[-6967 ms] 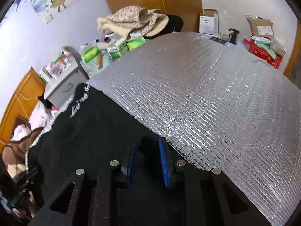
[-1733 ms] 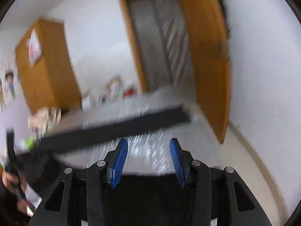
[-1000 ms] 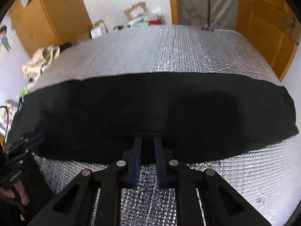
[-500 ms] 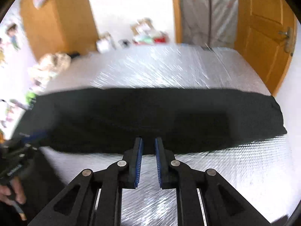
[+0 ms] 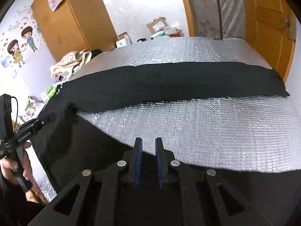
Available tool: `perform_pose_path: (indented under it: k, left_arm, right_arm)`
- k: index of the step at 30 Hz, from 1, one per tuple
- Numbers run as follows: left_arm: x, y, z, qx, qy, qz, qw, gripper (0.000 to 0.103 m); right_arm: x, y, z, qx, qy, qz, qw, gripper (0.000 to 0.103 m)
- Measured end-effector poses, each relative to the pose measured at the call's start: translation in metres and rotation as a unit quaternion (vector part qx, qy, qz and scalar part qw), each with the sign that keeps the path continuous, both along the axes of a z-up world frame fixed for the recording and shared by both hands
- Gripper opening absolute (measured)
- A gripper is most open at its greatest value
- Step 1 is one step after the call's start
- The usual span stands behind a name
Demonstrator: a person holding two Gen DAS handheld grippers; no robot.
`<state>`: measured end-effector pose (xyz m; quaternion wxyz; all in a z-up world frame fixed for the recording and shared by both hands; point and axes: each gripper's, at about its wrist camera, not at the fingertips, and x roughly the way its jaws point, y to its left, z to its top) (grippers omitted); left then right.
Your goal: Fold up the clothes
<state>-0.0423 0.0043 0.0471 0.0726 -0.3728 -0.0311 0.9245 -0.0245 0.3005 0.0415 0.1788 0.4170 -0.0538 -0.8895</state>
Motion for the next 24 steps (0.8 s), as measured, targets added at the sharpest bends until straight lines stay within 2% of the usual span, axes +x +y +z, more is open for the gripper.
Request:
perform_pose_path:
  k: [7, 9, 12, 16, 21, 24]
  left_arm:
    - [-0.046, 0.007, -0.008, -0.017, -0.007, 0.015, 0.9997, 0.019]
    - [-0.057, 0.004, -0.022, -0.026, -0.036, 0.022, 0.9988, 0.019]
    - [-0.058, -0.001, -0.035, -0.018, -0.046, 0.019, 0.9986, 0.019]
    - [-0.058, -0.004, -0.037, -0.006, -0.047, 0.014, 0.9988, 0.020]
    - [-0.057, -0.001, -0.039, -0.007, -0.046, 0.013, 0.9988, 0.020]
    - [-0.055, -0.004, -0.041, -0.002, -0.046, 0.012, 0.9989, 0.020]
  right_arm:
    - [-0.058, -0.025, 0.005, -0.004, -0.002, 0.011, 1.000, 0.014]
    - [-0.077, -0.034, 0.005, 0.002, -0.004, 0.017, 1.000, 0.014]
    - [-0.112, -0.040, -0.005, 0.010, -0.017, 0.023, 1.000, 0.014]
    - [-0.150, -0.036, -0.017, 0.013, -0.034, 0.006, 0.999, 0.014]
    - [-0.182, -0.024, -0.028, 0.033, -0.037, -0.021, 0.999, 0.012]
    - [-0.191, -0.026, -0.030, 0.057, -0.023, -0.025, 0.998, 0.011]
